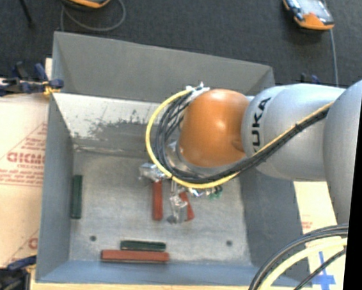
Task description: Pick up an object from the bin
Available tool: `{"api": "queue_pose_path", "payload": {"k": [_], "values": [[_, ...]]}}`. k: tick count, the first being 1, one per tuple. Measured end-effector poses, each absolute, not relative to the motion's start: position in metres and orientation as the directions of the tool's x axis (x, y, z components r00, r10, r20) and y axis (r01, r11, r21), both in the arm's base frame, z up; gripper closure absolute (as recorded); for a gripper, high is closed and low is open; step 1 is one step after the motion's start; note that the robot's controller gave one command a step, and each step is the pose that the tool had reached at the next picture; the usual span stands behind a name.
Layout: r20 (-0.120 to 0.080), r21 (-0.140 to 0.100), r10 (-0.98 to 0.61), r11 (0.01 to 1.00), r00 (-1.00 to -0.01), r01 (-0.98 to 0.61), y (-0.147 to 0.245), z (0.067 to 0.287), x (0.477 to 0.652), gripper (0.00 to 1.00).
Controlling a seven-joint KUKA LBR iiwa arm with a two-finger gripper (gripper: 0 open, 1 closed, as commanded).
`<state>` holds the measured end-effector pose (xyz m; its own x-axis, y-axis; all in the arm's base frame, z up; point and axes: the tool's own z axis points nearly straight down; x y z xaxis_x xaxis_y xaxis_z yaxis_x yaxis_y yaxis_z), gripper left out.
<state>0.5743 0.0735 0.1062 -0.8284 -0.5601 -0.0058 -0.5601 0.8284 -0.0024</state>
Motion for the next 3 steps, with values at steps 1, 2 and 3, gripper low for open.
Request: {"api": "queue_pose_path", "payload": {"k": [1,2,3], "values": [[-0.007,-0.006,-0.737,0.676,-0.676,-0.737,0.074,0.072,0.619,0.00],[-0.008,-0.003,-0.734,0.679,-0.679,-0.734,0.075,0.073,0.619,1.00],[-0.006,-0.004,-0.757,0.654,-0.654,-0.757,0.040,0.072,0.612,1.00]]}}
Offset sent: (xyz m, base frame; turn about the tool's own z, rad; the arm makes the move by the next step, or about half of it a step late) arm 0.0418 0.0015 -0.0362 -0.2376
